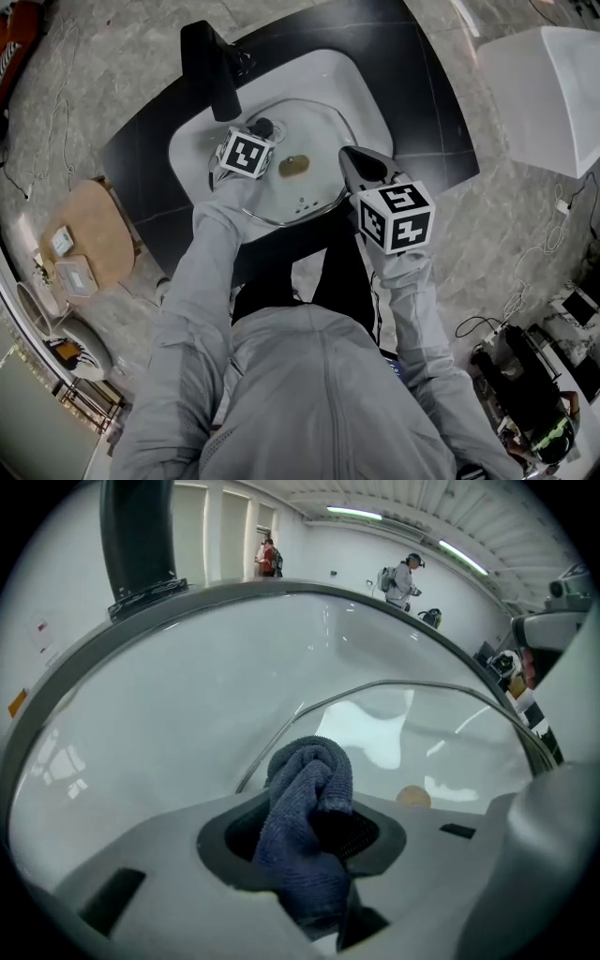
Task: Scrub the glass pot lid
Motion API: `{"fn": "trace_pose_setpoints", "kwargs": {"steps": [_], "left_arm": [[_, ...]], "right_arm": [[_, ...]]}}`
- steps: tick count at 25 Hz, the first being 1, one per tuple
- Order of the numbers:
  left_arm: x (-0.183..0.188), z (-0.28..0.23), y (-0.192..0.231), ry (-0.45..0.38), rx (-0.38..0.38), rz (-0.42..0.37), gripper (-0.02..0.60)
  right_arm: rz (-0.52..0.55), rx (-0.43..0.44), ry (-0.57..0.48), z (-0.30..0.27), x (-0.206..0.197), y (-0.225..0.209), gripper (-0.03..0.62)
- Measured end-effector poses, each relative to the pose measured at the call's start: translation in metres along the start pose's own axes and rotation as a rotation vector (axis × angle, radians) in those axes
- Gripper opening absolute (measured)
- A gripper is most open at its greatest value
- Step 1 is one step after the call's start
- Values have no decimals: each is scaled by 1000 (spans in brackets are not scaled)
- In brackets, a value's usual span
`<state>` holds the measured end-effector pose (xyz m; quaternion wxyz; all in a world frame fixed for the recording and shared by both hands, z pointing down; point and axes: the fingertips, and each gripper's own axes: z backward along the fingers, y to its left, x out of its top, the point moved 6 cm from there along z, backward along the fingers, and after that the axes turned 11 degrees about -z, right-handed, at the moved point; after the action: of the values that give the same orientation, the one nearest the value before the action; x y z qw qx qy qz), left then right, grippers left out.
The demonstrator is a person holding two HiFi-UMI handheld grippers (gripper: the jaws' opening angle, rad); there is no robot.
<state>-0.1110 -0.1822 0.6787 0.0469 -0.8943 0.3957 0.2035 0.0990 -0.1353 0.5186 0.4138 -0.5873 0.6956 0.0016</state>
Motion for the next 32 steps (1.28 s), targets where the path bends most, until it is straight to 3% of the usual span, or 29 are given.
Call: {"fn": "trace_pose_setpoints", "kwargs": {"steps": [4, 10, 21, 32], "left_arm": [[17, 0, -10, -85, -59, 15, 132], [38, -9, -35, -146, -195, -61, 132], [56, 3, -80, -181, -394, -276, 132], [40, 25, -102, -184, -564, -358, 130]], "right_arm": [[-8, -6, 2, 3, 0, -6, 31], [-24, -16, -4, 8, -5, -12, 31], [-42, -38, -35, 20, -9, -10, 31], [-47, -40, -60, 27, -16, 8, 31]]}}
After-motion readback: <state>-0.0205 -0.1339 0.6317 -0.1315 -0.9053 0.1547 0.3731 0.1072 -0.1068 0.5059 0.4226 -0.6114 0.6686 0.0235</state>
